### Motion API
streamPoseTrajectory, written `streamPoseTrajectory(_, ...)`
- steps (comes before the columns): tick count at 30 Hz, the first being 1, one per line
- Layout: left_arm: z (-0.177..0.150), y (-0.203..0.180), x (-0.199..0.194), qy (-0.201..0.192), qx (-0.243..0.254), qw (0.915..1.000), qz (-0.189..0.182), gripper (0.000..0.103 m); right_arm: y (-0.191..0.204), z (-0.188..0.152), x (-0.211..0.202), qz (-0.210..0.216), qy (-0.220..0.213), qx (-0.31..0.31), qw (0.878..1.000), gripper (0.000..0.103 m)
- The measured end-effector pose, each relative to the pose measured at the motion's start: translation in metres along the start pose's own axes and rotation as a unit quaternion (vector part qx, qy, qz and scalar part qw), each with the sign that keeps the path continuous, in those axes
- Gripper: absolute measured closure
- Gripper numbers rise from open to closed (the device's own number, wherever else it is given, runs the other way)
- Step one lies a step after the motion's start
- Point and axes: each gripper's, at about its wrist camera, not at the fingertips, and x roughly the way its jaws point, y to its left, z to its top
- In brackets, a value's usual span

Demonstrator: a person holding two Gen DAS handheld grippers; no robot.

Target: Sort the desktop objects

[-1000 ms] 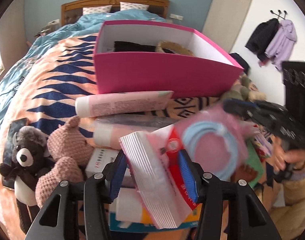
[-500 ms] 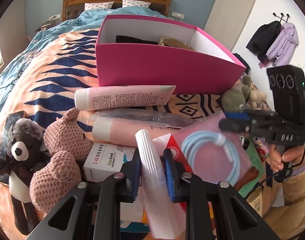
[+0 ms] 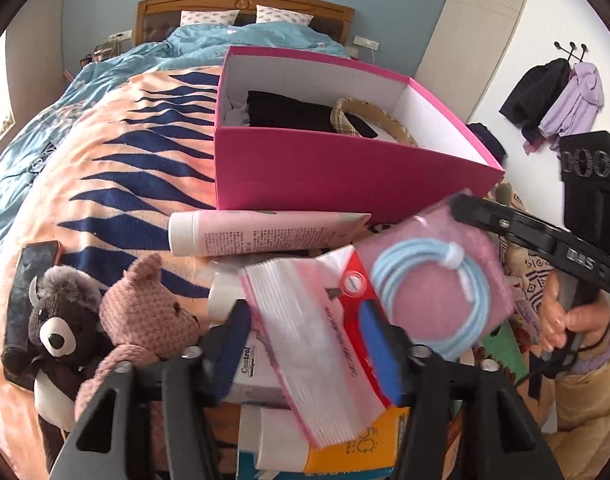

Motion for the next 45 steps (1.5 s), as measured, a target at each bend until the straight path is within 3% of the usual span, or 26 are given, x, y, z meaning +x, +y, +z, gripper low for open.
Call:
streamPoseTrajectory(5, -0.006, 0.002, 0.003, 0.018, 0.003, 0.9998, 0.008, 0.034, -0.012, -0.002, 0.013, -0.01, 0.005, 0.031, 0.999, 0.102)
streamPoseTrajectory(9, -0.01, 0.003, 0.009, 0.035, 0.004, 0.9993, 0.01, 0.034, -0.019, -0.004, 0.014, -0.005, 0.012, 0.047, 0.999, 0.102)
streamPoseTrajectory(10, -0.011, 0.001, 0.009, 0.035, 0.009, 0.9993, 0.013, 0.038, -0.018, -0.004, 0.014, -0.004, 0.014, 0.046, 0.999, 0.102)
streamPoseTrajectory(11, -0.011, -0.002, 0.009, 0.036, 0.016, 0.9991, 0.015, 0.05, -0.018, -0.004, 0.014, -0.003, 0.019, 0.044, 0.999, 0.1)
streamPoseTrajectory(12, -0.012, -0.004, 0.009, 0.037, 0.019, 0.9991, 0.012, 0.056, -0.018, -0.004, 0.014, -0.002, 0.025, 0.045, 0.999, 0.097)
streamPoseTrajectory(14, -0.012, -0.005, 0.011, 0.042, 0.018, 0.9989, 0.002, 0.067, -0.022, -0.006, 0.015, 0.006, 0.042, 0.057, 0.997, 0.083)
streamPoseTrajectory(15, -0.012, -0.006, 0.012, 0.041, 0.018, 0.999, -0.002, 0.069, -0.024, -0.007, 0.015, 0.007, 0.049, 0.06, 0.997, 0.081)
streamPoseTrajectory(17, -0.013, -0.005, 0.012, 0.038, 0.013, 0.9992, -0.008, 0.073, -0.027, -0.012, 0.015, 0.012, 0.07, 0.067, 0.995, 0.062)
streamPoseTrajectory(19, -0.013, -0.006, 0.012, 0.036, 0.013, 0.9992, -0.01, 0.074, -0.031, -0.017, 0.016, 0.011, 0.092, 0.077, 0.993, 0.052)
streamPoseTrajectory(21, -0.012, -0.006, 0.012, 0.034, 0.014, 0.9993, -0.01, 0.074, -0.031, -0.022, 0.018, 0.008, 0.112, 0.072, 0.991, 0.052)
streamPoseTrajectory(22, -0.012, -0.005, 0.012, 0.033, 0.014, 0.9993, -0.01, 0.074, -0.03, -0.024, 0.018, 0.006, 0.113, 0.069, 0.991, 0.052)
streamPoseTrajectory(25, -0.011, -0.005, 0.013, 0.034, 0.011, 0.9993, -0.012, 0.076, -0.019, -0.024, 0.017, 0.014, 0.109, 0.033, 0.993, 0.071)
streamPoseTrajectory(29, -0.009, -0.001, 0.014, 0.031, -0.001, 0.9992, -0.024, 0.082, -0.007, -0.023, 0.017, 0.002, 0.099, 0.0, 0.995, 0.078)
streamPoseTrajectory(31, -0.007, 0.001, 0.013, 0.027, -0.009, 0.9991, -0.032, 0.085, -0.006, -0.023, 0.014, -0.003, 0.092, -0.007, 0.996, 0.089)
streamPoseTrajectory(34, -0.003, 0.002, 0.015, 0.022, -0.016, 0.9989, -0.037, 0.087, -0.003, -0.022, 0.007, -0.014, 0.08, -0.014, 0.997, 0.097)
streamPoseTrajectory(45, 0.013, -0.001, -0.001, -0.018, -0.024, 0.9989, -0.036, 0.09, 0.009, -0.012, -0.001, -0.004, 0.039, -0.023, 0.999, 0.097)
